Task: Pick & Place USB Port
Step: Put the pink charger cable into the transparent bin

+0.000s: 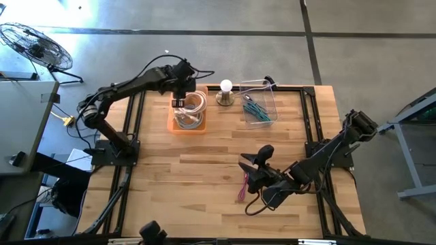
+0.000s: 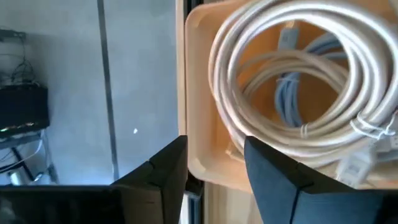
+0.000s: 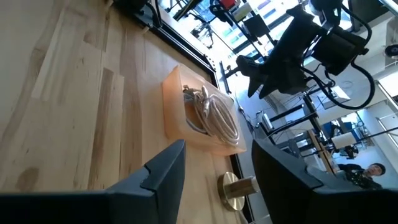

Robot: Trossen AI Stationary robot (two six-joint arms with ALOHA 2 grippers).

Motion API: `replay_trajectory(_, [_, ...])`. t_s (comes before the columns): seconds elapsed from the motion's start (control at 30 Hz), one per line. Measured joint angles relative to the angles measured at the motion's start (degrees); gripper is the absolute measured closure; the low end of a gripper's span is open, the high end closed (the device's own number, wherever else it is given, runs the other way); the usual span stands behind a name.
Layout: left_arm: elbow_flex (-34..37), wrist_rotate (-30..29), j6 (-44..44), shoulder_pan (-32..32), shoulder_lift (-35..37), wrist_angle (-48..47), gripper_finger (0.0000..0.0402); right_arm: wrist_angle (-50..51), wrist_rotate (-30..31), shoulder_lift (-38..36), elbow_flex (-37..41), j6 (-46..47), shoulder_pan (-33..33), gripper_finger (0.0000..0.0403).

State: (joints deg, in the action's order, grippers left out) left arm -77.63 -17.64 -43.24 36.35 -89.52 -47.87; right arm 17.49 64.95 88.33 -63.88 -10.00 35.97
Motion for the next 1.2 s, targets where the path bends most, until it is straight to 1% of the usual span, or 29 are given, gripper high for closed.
replay_trajectory(0.07, [0.0, -1.2, 0.0, -0.5, 0.0, -0.7, 0.0242, -0.2, 0.0, 0.0, 0.0, 0.1, 0.0, 0.0226])
replay_trajectory(0.37, [0.0, -2.1, 0.6, -0.5, 0.1, -3.7, 0.0231, -0.2, 0.1, 0.0, 0.0, 1.0, 0.5, 0.0226])
replay_trajectory(0.53, [0.0, -2.7, -0.8, -1.6, 2.5, -4.7, 0.0231, -0.2, 1.7, 0.0, 0.0, 0.8, 0.5, 0.0226])
replay_trajectory(0.57, [0.0, -2.1, -0.9, -2.3, 3.4, -5.6, 0.0231, -0.2, 2.3, 0.0, 0.0, 0.8, 0.7, 0.0226])
replay_trajectory(0.63, [0.0, 1.5, 0.0, -4.0, 5.9, -7.5, 0.0231, -0.1, 3.0, -0.3, 0.0, 1.0, 1.4, 0.0226])
replay_trajectory(0.73, [0.0, 10.2, 0.7, -7.3, 9.8, -10.0, 0.0231, 0.1, 0.7, -1.6, 0.0, 3.1, 2.3, 0.0226])
replay_trajectory(0.8, [0.0, 16.3, 1.4, -10.1, 12.5, -11.0, 0.0231, 1.9, -4.4, -3.1, 0.0, 6.9, 2.8, 0.0226])
replay_trajectory(0.87, [0.0, 21.6, 1.7, -12.9, 15.1, -11.1, 0.0231, 5.2, -13.7, -5.3, 0.0, 11.1, 2.8, 0.0226])
replay_trajectory(0.97, [0.0, 25.3, 2.0, -17.6, 18.2, -10.8, 0.0231, 9.2, -28.9, -7.4, 0.0, 15.6, 1.7, 0.0226])
replay_trajectory(1.0, [0.0, 25.7, 2.6, -19.1, 18.9, -10.5, 0.0231, 10.1, -32.4, -7.6, 0.0, 15.1, 1.3, 0.0226])
replay_trajectory(1.1, [0.0, 25.7, 4.9, -23.6, 20.4, -10.0, 0.0231, 11.0, -41.1, -7.4, 0.0, 8.1, -0.5, 0.0226])
replay_trajectory(1.2, [0.0, 25.7, 6.8, -27.7, 20.9, -8.9, 0.0231, 9.8, -46.9, -6.3, 0.0, 3.8, -3.3, 0.0226])
